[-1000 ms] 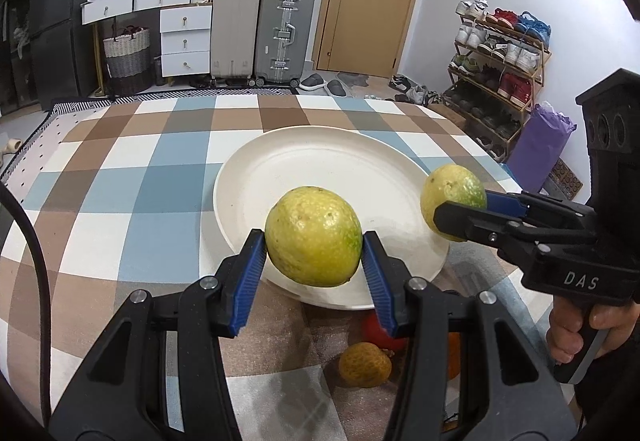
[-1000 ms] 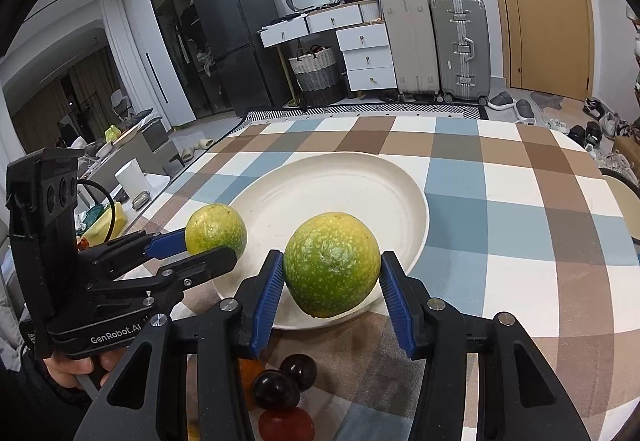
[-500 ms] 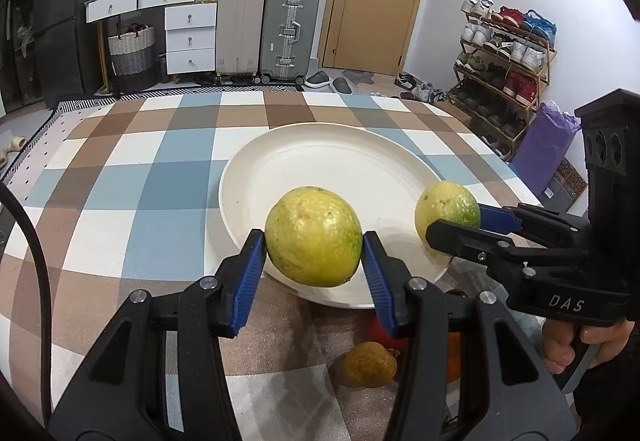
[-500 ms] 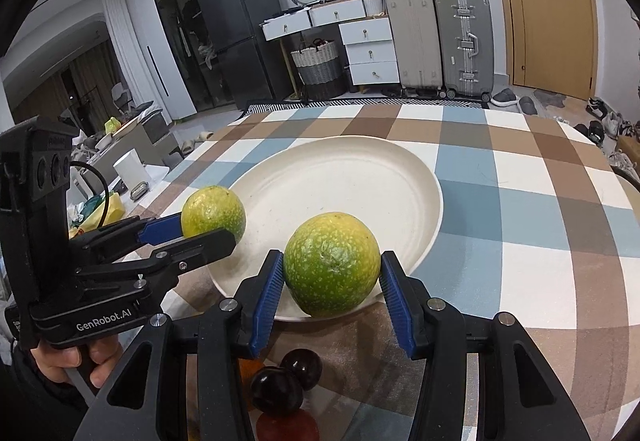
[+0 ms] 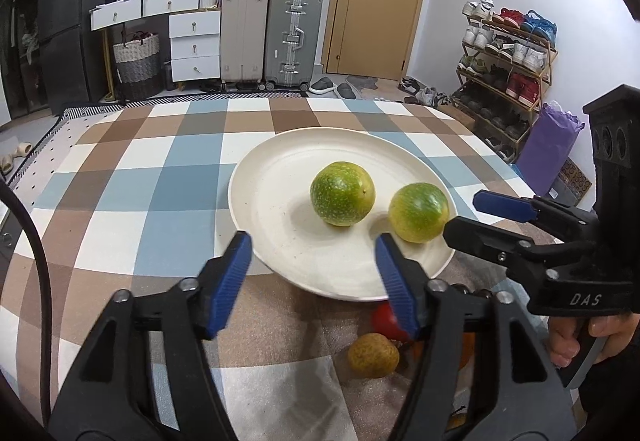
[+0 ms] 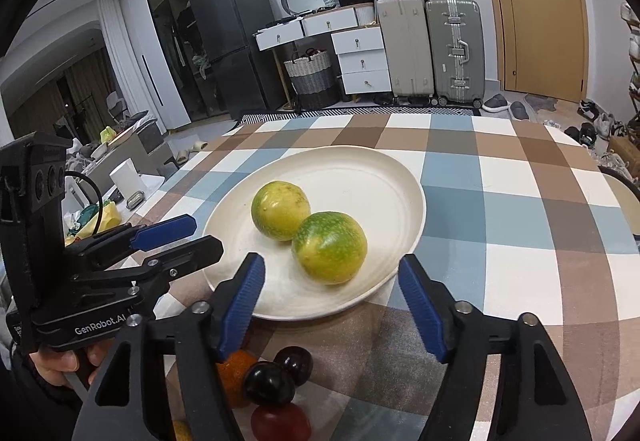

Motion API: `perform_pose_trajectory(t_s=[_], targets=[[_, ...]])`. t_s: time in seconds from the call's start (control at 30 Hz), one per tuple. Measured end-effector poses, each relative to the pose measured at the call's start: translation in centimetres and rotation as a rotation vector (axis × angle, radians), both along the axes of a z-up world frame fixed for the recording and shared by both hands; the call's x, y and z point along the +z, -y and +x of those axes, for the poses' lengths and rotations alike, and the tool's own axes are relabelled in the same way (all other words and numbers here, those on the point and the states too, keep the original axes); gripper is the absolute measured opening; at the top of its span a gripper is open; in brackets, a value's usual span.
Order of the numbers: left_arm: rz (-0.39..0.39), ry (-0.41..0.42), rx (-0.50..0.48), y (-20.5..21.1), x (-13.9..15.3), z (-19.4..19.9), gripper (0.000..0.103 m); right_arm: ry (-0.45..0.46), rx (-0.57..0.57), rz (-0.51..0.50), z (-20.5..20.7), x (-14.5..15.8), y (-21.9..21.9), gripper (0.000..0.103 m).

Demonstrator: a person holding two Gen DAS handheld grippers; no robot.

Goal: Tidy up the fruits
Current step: 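Withdraw both open tools from the plate back toward the loose fruits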

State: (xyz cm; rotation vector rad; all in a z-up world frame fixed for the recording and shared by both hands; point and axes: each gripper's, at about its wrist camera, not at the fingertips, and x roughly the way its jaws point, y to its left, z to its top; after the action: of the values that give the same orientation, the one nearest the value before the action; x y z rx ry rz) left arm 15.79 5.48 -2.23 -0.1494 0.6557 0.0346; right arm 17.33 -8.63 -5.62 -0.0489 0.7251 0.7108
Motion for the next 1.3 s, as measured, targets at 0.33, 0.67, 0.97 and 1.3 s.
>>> perform_pose_trajectory(t_s=[0.33, 0.67, 0.97, 1.3], targets=[[0.005, 0.029, 0.021, 0.1, 0.5, -2.8, 0.099, 0.039, -0.014, -0.015, -0.9, 0.5, 0.8, 0.103], [0.0, 0.032, 0.028, 0.8, 0.6, -5.6, 0.102, 0.03, -0.006, -0.004, -3.1, 0.3, 2.2, 0.103], [0.007, 0.014, 0.017, 2.2, 0.5, -7.8, 0.102, 0.007, -0.023, -0.018, -4.4, 0.4, 3.0, 0.103], [0.023, 0.0, -0.03, 4.2, 0.7, -10.6, 0.102, -0.013, -0.037, -0.039, -7.3, 1.1, 4.6, 0.103]])
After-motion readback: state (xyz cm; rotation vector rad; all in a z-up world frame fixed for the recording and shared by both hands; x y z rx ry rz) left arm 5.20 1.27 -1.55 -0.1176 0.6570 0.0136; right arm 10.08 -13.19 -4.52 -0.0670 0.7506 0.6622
